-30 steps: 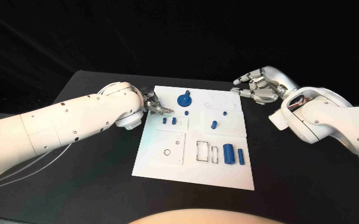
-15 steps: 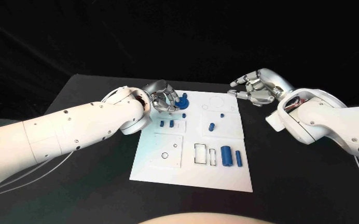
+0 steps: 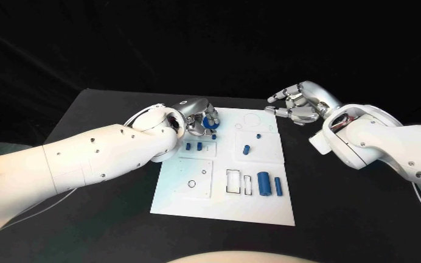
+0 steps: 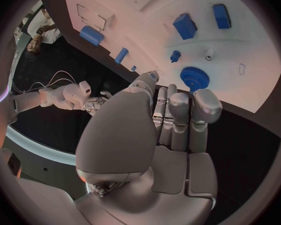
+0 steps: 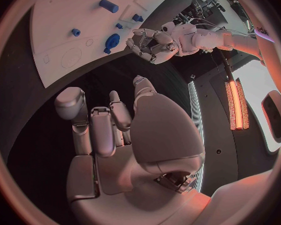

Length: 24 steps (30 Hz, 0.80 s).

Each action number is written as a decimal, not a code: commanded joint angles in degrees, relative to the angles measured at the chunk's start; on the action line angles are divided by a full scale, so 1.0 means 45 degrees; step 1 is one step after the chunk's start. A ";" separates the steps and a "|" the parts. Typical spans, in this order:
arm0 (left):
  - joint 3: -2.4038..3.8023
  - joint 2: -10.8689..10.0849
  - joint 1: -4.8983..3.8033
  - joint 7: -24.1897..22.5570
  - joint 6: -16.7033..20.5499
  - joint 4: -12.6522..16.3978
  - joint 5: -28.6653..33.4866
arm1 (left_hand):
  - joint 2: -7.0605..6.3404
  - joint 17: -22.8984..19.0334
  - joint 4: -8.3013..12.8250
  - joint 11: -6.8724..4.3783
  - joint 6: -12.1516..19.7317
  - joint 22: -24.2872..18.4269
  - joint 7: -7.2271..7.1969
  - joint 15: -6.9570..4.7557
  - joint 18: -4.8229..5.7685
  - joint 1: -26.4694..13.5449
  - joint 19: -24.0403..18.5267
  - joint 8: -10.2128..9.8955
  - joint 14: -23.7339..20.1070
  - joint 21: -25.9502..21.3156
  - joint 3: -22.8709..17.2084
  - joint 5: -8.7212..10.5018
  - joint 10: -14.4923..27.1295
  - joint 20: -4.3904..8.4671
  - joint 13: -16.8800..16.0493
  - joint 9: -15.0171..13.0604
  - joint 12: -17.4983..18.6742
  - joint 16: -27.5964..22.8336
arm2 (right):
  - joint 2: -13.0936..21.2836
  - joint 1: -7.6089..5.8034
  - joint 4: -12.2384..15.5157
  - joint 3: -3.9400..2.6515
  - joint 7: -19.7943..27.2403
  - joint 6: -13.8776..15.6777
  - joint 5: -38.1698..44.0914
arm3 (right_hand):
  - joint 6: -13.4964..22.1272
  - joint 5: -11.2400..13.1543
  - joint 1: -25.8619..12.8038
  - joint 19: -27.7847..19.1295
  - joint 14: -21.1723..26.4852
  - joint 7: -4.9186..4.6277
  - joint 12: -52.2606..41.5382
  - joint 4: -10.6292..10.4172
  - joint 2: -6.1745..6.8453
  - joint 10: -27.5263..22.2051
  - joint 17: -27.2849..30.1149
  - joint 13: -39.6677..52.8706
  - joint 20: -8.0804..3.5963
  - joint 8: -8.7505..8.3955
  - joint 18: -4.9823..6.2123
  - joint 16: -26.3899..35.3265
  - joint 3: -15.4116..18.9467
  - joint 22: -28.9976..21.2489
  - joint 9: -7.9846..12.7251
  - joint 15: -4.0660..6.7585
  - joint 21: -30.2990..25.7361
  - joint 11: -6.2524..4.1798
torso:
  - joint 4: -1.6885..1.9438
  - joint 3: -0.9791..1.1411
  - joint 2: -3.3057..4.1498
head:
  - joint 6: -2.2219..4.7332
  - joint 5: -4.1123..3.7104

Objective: Assemble the parts on the task board

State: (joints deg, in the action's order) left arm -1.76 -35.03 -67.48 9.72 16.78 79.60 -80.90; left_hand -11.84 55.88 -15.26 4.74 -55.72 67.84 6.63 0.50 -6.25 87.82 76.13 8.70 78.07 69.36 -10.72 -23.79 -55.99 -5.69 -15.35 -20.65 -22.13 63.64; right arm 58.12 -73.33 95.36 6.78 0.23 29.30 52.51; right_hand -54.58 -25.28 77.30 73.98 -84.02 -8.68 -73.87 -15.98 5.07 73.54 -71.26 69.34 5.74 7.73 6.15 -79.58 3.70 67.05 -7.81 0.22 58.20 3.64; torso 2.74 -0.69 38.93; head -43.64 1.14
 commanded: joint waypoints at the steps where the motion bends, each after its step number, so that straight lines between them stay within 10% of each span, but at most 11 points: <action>1: 0.0002 0.0203 0.0018 0.0197 -0.0985 -0.0184 -0.1390 | -0.0049 0.0282 -0.0063 -0.0010 -0.0134 0.0510 -0.0009 -0.0030 0.0253 0.0134 0.0290 -0.0083 0.0193 0.0498 -0.0002 0.0029 -0.0161 0.0008 0.0209 0.0192 0.0126 0.0402 | -0.0029 0.0010 -0.0010 0.0000 0.0138 -0.0087 0.0041 | -0.0039 -0.0057 -0.0042 -0.0091 -0.0353 0.0038 0.0068 -0.0017 -0.0086 -0.0070 0.0021 -0.0016 -0.0038 0.0065 0.0164 0.0050 0.0076 -0.0021 -0.0011 0.0083 -0.0061 0.0017 | -0.0011 -0.0003 0.0003 | -0.0008 -0.0015; 24: 0.0003 0.1035 0.0192 0.0468 -0.1793 -0.1313 -0.1930 | 0.0015 0.1815 -0.0067 -0.0052 -0.0670 0.2044 -0.0008 -0.0078 0.0591 0.0183 0.1176 -0.0219 0.1098 0.1960 -0.0029 0.0046 -0.0649 0.0046 0.0926 0.0806 0.0689 0.2142 | -0.0074 0.0012 0.0013 0.0000 0.0179 -0.0083 0.0040 | -0.0034 -0.0063 -0.0034 -0.0127 -0.0337 0.0039 0.0176 -0.0012 -0.0090 -0.0180 0.0093 -0.0150 -0.0039 0.0065 0.0180 0.0095 0.0076 -0.0076 -0.0010 0.0084 -0.0142 0.0017 | 0.0008 0.0011 -0.0015 | -0.0076 -0.0073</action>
State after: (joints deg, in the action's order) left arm -1.78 -30.62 -66.67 11.82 10.04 73.81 -88.70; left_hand -11.84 63.99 -15.48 4.42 -58.27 74.95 6.51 0.11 -4.67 88.27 81.10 8.04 82.56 78.05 -10.62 -23.79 -58.53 -5.52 -11.25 -17.10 -19.20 73.00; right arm 57.84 -73.32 95.34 6.78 0.47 29.30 52.49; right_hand -54.58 -25.28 77.30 73.77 -84.02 -8.68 -73.21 -15.98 5.07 73.12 -70.89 68.72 5.52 7.73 6.16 -79.35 3.70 66.76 -7.81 0.22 57.74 3.64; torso 2.72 -0.65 38.88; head -43.96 0.85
